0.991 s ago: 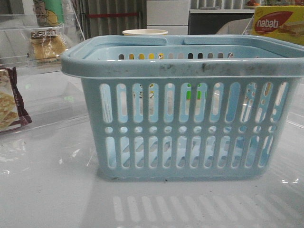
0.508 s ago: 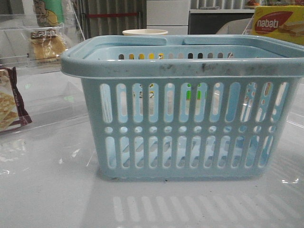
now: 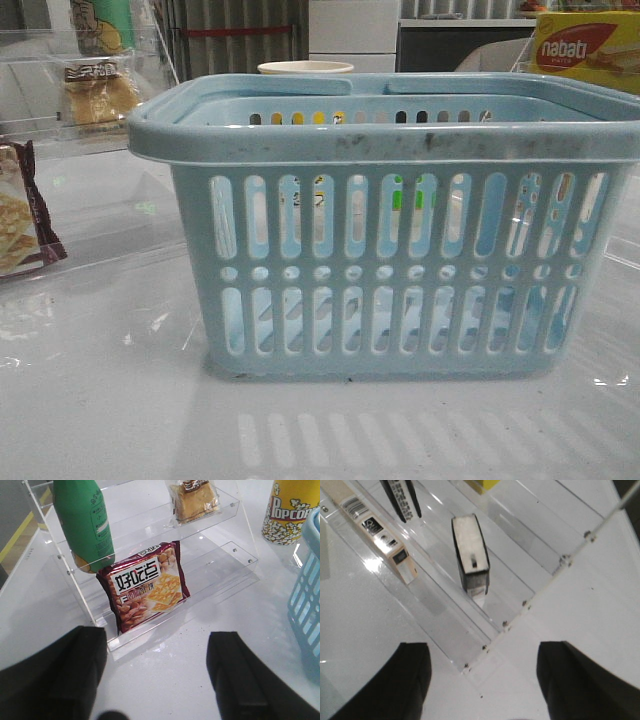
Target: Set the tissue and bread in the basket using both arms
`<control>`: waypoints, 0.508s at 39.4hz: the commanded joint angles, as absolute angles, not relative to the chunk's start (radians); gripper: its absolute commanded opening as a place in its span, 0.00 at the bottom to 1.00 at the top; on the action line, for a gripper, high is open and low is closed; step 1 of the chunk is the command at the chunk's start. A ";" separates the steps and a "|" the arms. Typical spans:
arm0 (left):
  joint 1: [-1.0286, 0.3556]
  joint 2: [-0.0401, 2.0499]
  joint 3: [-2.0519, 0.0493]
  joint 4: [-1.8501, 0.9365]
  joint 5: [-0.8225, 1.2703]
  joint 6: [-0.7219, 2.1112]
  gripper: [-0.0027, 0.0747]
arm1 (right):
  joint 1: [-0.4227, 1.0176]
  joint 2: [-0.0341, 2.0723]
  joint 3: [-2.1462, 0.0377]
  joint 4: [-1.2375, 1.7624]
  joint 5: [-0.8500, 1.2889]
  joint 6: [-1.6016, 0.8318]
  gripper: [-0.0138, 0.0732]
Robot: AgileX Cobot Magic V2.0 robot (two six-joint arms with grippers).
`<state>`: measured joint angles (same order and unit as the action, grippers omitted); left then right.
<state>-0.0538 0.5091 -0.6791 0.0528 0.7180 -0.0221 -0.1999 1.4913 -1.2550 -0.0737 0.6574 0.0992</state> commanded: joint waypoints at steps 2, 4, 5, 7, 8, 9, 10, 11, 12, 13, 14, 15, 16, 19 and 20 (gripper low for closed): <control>-0.060 0.520 -0.709 0.054 0.639 -0.022 0.67 | -0.207 1.565 -1.390 -0.088 0.625 0.092 0.77; -0.060 0.520 -0.709 0.054 0.639 -0.022 0.67 | -0.207 1.603 -1.421 -0.088 0.626 0.076 0.75; -0.060 0.520 -0.709 0.054 0.639 -0.022 0.67 | -0.207 1.618 -1.433 -0.088 0.627 0.067 0.75; -0.060 0.520 -0.709 0.054 0.639 -0.022 0.67 | -0.207 1.649 -1.457 -0.088 0.627 0.051 0.73; -0.060 0.520 -0.709 0.054 0.639 -0.022 0.67 | -0.207 1.664 -1.468 -0.088 0.627 0.049 0.72; -0.060 0.520 -0.709 0.054 0.639 -0.022 0.67 | -0.207 1.676 -1.475 -0.088 0.626 0.047 0.71; -0.060 0.520 -0.709 0.054 0.639 -0.022 0.67 | -0.207 1.690 -1.483 -0.089 0.621 0.044 0.70; -0.060 0.520 -0.709 0.054 0.639 -0.022 0.67 | -0.207 1.700 -1.488 -0.092 0.617 0.042 0.70; -0.060 0.520 -0.709 0.054 0.639 -0.022 0.67 | -0.207 1.710 -1.493 -0.097 0.611 0.038 0.69; -0.060 0.520 -0.709 0.054 0.639 -0.022 0.67 | -0.207 1.723 -1.497 -0.101 0.602 0.033 0.69; -0.060 0.520 -0.709 0.054 0.639 -0.022 0.67 | -0.207 1.735 -1.500 -0.105 0.595 0.031 0.69; -0.060 0.520 -0.709 0.054 0.639 -0.022 0.67 | -0.207 1.741 -1.502 -0.106 0.589 0.026 0.69; -0.060 0.520 -0.709 0.054 0.639 -0.022 0.67 | -0.207 1.752 -1.503 -0.108 0.579 0.022 0.69; -0.060 0.520 -0.709 0.054 0.639 -0.022 0.67 | -0.207 1.777 -1.503 -0.108 0.554 0.023 0.69; -0.060 0.520 -0.709 0.054 0.639 -0.022 0.67 | -0.207 1.784 -1.503 -0.108 0.545 0.023 0.69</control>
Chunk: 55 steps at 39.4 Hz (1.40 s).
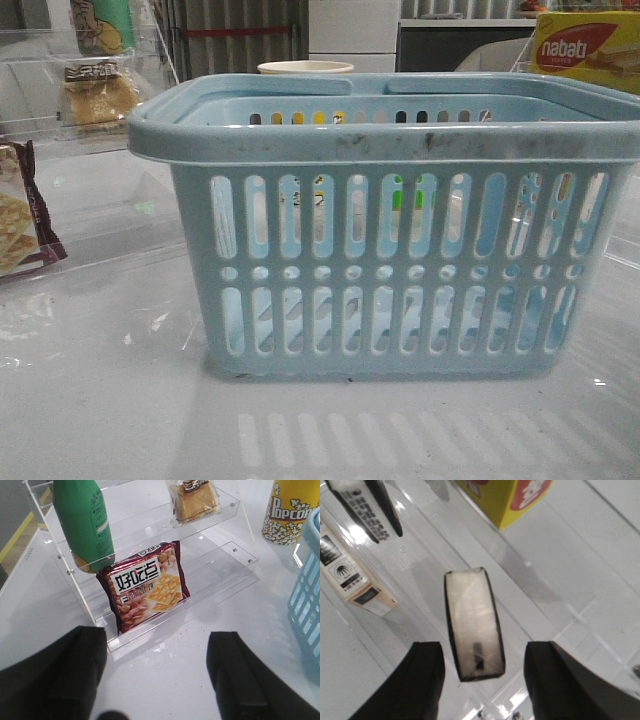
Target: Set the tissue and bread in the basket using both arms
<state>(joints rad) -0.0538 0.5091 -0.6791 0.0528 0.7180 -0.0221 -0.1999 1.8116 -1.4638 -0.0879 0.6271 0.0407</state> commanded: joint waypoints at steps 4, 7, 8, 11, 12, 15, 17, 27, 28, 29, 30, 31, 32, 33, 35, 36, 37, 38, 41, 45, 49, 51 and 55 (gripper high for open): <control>-0.060 0.520 -0.709 0.054 0.639 -0.022 0.67 | -0.207 1.812 -1.503 -0.108 0.517 0.023 0.69; -0.060 0.520 -0.709 0.054 0.639 -0.022 0.67 | -0.207 1.821 -1.503 -0.108 0.510 0.023 0.65; -0.060 0.520 -0.709 0.054 0.639 -0.022 0.67 | -0.206 1.821 -1.503 -0.108 0.509 0.023 0.61; -0.060 0.520 -0.709 0.054 0.639 -0.022 0.67 | -0.205 1.816 -1.503 -0.108 0.509 0.023 0.49; -0.060 0.520 -0.709 0.054 0.639 -0.022 0.67 | -0.205 1.812 -1.503 -0.107 0.513 0.023 0.45; -0.060 0.520 -0.709 0.054 0.639 -0.022 0.67 | -0.203 1.792 -1.503 -0.104 0.524 0.023 0.37; -0.060 0.520 -0.709 0.054 0.639 -0.022 0.67 | -0.201 1.773 -1.503 -0.104 0.528 0.023 0.35; -0.060 0.520 -0.709 0.054 0.639 -0.022 0.67 | -0.172 1.583 -1.503 -0.095 0.595 0.023 0.35; -0.060 0.520 -0.709 0.054 0.639 -0.022 0.67 | -0.161 1.562 -1.503 -0.095 0.607 0.023 0.35; -0.060 0.520 -0.709 0.054 0.639 -0.022 0.67 | -0.148 1.533 -1.503 -0.095 0.622 0.023 0.35; -0.060 0.520 -0.709 0.054 0.639 -0.022 0.67 | -0.136 1.504 -1.503 -0.095 0.633 0.023 0.35; -0.060 0.520 -0.709 0.054 0.639 -0.022 0.67 | -0.124 1.490 -1.503 -0.095 0.645 0.023 0.35; -0.060 0.520 -0.709 0.054 0.639 -0.022 0.67 | -0.106 1.461 -1.503 -0.095 0.661 0.023 0.35; -0.060 0.520 -0.709 0.054 0.639 -0.022 0.67 | -0.086 1.433 -1.503 -0.095 0.675 0.023 0.35; -0.060 0.520 -0.709 0.054 0.639 -0.022 0.67 | -0.041 1.376 -1.503 -0.095 0.706 0.018 0.35; -0.060 0.520 -0.709 0.054 0.639 -0.022 0.67 | -0.017 1.359 -1.503 -0.095 0.715 0.014 0.35; -0.060 0.520 -0.709 0.054 0.639 -0.022 0.67 | 0.008 1.339 -1.503 -0.095 0.729 0.006 0.35; -0.060 0.520 -0.709 0.054 0.639 -0.022 0.67 | 0.021 1.324 -1.503 -0.095 0.739 0.000 0.35; -0.060 0.520 -0.709 0.054 0.639 -0.022 0.67 | 0.095 1.282 -1.500 -0.092 0.772 -0.024 0.35; -0.060 0.520 -0.709 0.054 0.639 -0.022 0.67 | 0.193 1.251 -1.488 -0.084 0.802 -0.026 0.35; -0.060 0.520 -0.709 0.054 0.639 -0.022 0.67 | 0.291 1.244 -1.465 -0.076 0.811 -0.026 0.35; -0.060 0.520 -0.709 0.054 0.639 -0.022 0.67 | 0.337 1.249 -1.444 -0.076 0.801 -0.026 0.35; -0.060 0.520 -0.709 0.054 0.639 -0.022 0.67 | 0.415 1.264 -1.400 -0.066 0.767 -0.026 0.35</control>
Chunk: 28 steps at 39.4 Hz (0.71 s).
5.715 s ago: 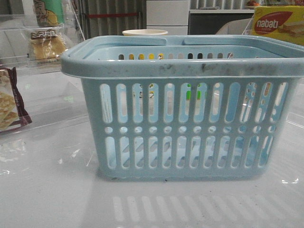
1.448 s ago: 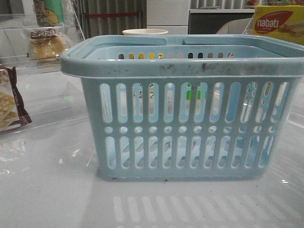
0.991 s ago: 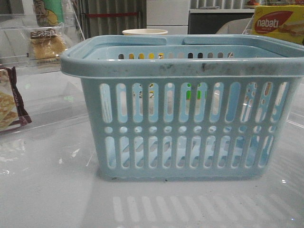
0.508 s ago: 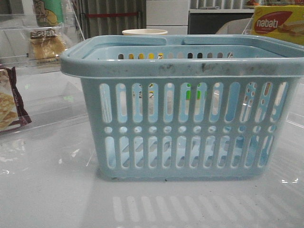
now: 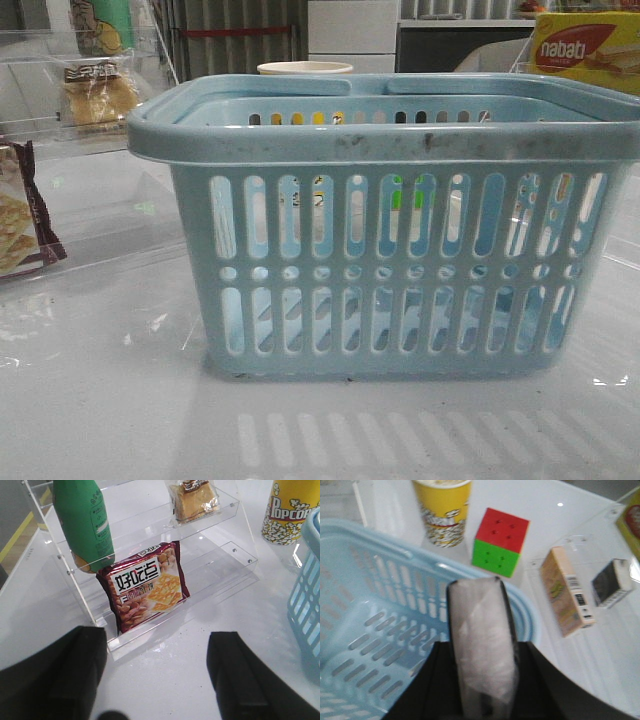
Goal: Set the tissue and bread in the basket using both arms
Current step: 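Lift the tissue pack with the right gripper and lower it into the basket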
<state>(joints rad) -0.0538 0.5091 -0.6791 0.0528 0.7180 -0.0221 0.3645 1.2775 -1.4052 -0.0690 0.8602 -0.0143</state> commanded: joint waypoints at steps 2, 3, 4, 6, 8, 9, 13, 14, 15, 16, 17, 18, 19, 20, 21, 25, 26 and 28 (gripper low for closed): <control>-0.060 0.520 -0.709 0.054 0.639 -0.022 0.67 | 0.446 1.276 -1.378 -0.056 0.749 -0.026 0.35; -0.060 0.520 -0.709 0.054 0.639 -0.022 0.67 | 0.455 1.285 -1.366 -0.053 0.742 -0.026 0.35; -0.060 0.520 -0.709 0.054 0.639 -0.022 0.67 | 0.466 1.293 -1.358 -0.047 0.734 -0.026 0.35; -0.060 0.520 -0.709 0.054 0.639 -0.022 0.67 | 0.477 1.314 -1.345 -0.039 0.724 -0.026 0.35; -0.060 0.520 -0.709 0.054 0.639 -0.022 0.67 | 0.483 1.337 -1.335 -0.027 0.716 -0.025 0.35; -0.060 0.520 -0.709 0.054 0.639 -0.022 0.67 | 0.483 1.352 -1.333 -0.017 0.715 -0.025 0.35; -0.060 0.520 -0.709 0.054 0.639 -0.022 0.67 | 0.483 1.411 -1.332 0.007 0.712 -0.025 0.35; -0.060 0.520 -0.709 0.054 0.639 -0.022 0.67 | 0.483 1.423 -1.332 0.010 0.709 -0.025 0.35; -0.060 0.520 -0.709 0.054 0.639 -0.022 0.67 | 0.483 1.440 -1.332 0.013 0.706 -0.025 0.35; -0.060 0.520 -0.709 0.054 0.639 -0.022 0.67 | 0.483 1.453 -1.332 0.015 0.704 -0.025 0.35; -0.060 0.520 -0.709 0.054 0.639 -0.022 0.67 | 0.483 1.470 -1.332 0.015 0.702 -0.025 0.35; -0.060 0.520 -0.709 0.054 0.639 -0.022 0.67 | 0.483 1.483 -1.332 0.015 0.700 -0.025 0.35; -0.060 0.520 -0.709 0.054 0.639 -0.022 0.67 | 0.483 1.500 -1.332 0.015 0.697 -0.025 0.35; -0.060 0.520 -0.709 0.054 0.639 -0.022 0.67 | 0.483 1.517 -1.332 0.015 0.696 -0.025 0.35; -0.060 0.520 -0.709 0.054 0.639 -0.022 0.67 | 0.483 1.529 -1.332 0.015 0.693 -0.025 0.35; -0.060 0.520 -0.709 0.054 0.639 -0.022 0.67 | 0.483 1.583 -1.332 0.015 0.688 -0.025 0.35; -0.060 0.520 -0.709 0.054 0.639 -0.022 0.67 | 0.483 1.594 -1.332 0.015 0.686 -0.025 0.35; -0.060 0.520 -0.709 0.054 0.639 -0.022 0.67 | 0.483 1.618 -1.332 0.015 0.684 -0.025 0.36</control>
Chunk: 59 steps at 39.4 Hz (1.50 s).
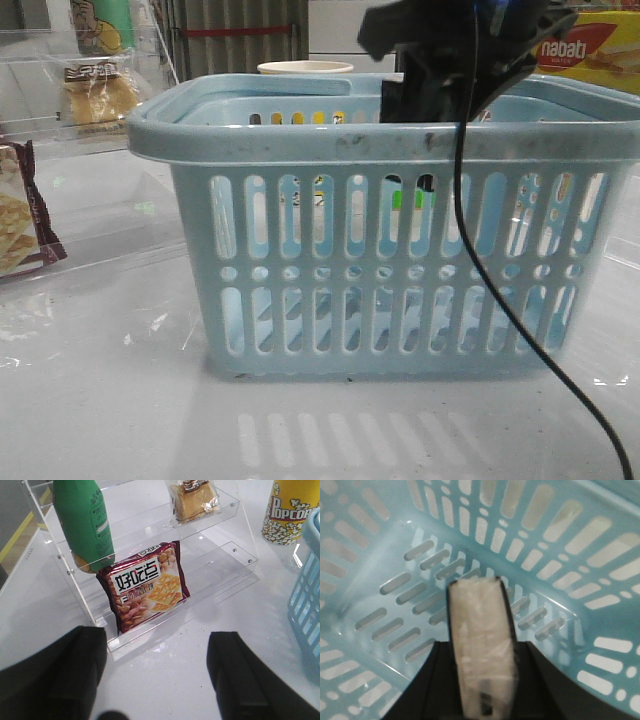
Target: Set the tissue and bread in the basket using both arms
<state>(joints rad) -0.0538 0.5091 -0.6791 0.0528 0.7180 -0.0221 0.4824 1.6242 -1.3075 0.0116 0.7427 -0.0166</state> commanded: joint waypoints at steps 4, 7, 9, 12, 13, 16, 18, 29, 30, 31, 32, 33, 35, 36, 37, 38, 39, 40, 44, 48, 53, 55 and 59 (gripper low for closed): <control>-0.060 0.520 -0.709 0.054 0.639 -0.022 0.67 | 0.483 1.659 -1.332 0.015 0.669 -0.025 0.46; -0.060 0.520 -0.709 0.054 0.639 -0.022 0.67 | 0.483 1.678 -1.332 0.015 0.656 -0.025 0.58; -0.060 0.520 -0.709 0.054 0.639 -0.022 0.67 | 0.483 1.684 -1.332 0.015 0.648 -0.025 0.66; -0.060 0.520 -0.709 0.054 0.639 -0.022 0.67 | 0.483 1.686 -1.332 0.015 0.643 -0.025 0.77; -0.060 0.520 -0.709 0.054 0.639 -0.022 0.67 | 0.483 1.686 -1.332 0.015 0.643 -0.025 0.79; -0.060 0.520 -0.709 0.054 0.639 -0.022 0.67 | 0.483 1.686 -1.335 0.015 0.643 -0.025 0.79; -0.060 0.520 -0.709 0.054 0.639 -0.022 0.67 | 0.483 1.686 -1.335 0.015 0.640 -0.025 0.79; -0.060 0.520 -0.709 0.054 0.639 -0.022 0.67 | 0.483 1.583 -1.335 0.015 0.643 -0.025 0.79; -0.060 0.520 -0.709 0.054 0.639 -0.022 0.67 | 0.483 1.566 -1.335 0.015 0.647 -0.025 0.79; -0.060 0.520 -0.709 0.054 0.639 -0.022 0.67 | 0.483 1.541 -1.335 0.015 0.652 -0.025 0.79; -0.060 0.520 -0.709 0.054 0.639 -0.022 0.67 | 0.483 1.515 -1.335 0.015 0.656 -0.026 0.79; -0.060 0.520 -0.709 0.054 0.639 -0.022 0.67 | 0.483 1.495 -1.335 0.015 0.664 -0.026 0.79; -0.060 0.520 -0.709 0.054 0.639 -0.022 0.67 | 0.483 1.444 -1.335 0.012 0.673 -0.026 0.79; -0.060 0.520 -0.709 0.054 0.639 -0.022 0.67 | 0.483 1.422 -1.334 0.008 0.676 -0.026 0.79; -0.060 0.520 -0.709 0.054 0.639 -0.022 0.67 | 0.483 1.392 -1.332 0.000 0.679 -0.026 0.79; -0.060 0.520 -0.709 0.054 0.639 -0.022 0.67 | 0.483 1.369 -1.331 0.000 0.681 -0.026 0.79; -0.060 0.520 -0.709 0.054 0.639 -0.022 0.67 | 0.483 1.346 -1.327 0.000 0.682 -0.026 0.79; -0.060 0.520 -0.709 0.054 0.639 -0.022 0.67 | 0.483 1.314 -1.319 0.000 0.679 -0.026 0.79; -0.060 0.520 -0.709 0.054 0.639 -0.022 0.67 | 0.483 1.200 -1.274 -0.026 0.673 -0.026 0.79; -0.060 0.520 -0.709 0.054 0.639 -0.022 0.67 | 0.483 1.090 -1.211 -0.045 0.674 -0.026 0.79; -0.060 0.520 -0.709 0.054 0.639 -0.022 0.67 | 0.483 0.962 -1.116 -0.047 0.674 -0.026 0.79; -0.060 0.520 -0.709 0.054 0.639 -0.022 0.67 | 0.483 0.905 -1.078 -0.047 0.674 -0.026 0.79; -0.060 0.520 -0.709 0.054 0.639 -0.022 0.67 | 0.483 0.814 -0.996 -0.047 0.682 -0.026 0.79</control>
